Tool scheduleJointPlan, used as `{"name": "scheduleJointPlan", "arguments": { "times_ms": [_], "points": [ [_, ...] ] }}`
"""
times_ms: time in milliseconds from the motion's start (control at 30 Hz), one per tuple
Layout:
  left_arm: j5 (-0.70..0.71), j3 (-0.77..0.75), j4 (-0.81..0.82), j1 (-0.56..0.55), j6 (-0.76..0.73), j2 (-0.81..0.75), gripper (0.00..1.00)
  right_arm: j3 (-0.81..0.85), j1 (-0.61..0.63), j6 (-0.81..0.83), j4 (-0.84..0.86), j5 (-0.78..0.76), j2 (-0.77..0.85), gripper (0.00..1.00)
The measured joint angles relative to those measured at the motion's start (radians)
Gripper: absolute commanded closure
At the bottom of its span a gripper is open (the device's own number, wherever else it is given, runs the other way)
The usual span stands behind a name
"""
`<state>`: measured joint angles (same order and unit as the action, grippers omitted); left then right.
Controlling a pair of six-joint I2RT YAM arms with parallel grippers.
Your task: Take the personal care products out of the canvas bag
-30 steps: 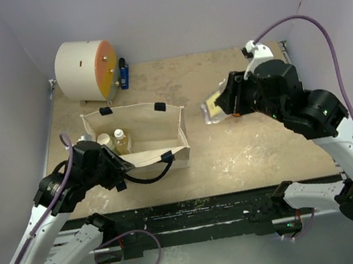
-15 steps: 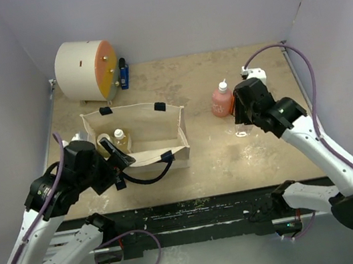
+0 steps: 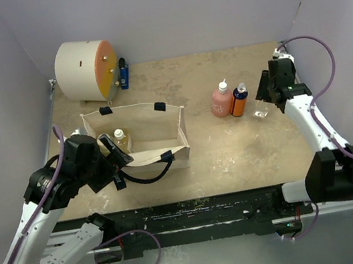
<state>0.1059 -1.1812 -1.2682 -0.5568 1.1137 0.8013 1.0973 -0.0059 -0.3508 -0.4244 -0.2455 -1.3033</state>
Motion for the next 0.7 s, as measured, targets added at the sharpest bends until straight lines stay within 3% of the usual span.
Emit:
{"name": "scheduleJointPlan", "arguments": {
  "times_ms": [367, 433, 700],
  "points": [
    [0.013, -0.038, -0.038, 0.0, -0.007, 0.035, 0.01, 0.0, 0.001, 0.101, 0.151, 0.104, -0.163, 0.98],
    [0.013, -0.038, -0.043, 0.0, -0.007, 0.029, 0.01, 0.0, 0.001, 0.11, 0.163, 0.111, -0.17, 0.91],
    [0.013, -0.038, -0.043, 0.0, -0.008, 0.018, 0.01, -0.003, 0.001, 0.125, 0.186, 0.144, -0.183, 0.46]
  ]
}}
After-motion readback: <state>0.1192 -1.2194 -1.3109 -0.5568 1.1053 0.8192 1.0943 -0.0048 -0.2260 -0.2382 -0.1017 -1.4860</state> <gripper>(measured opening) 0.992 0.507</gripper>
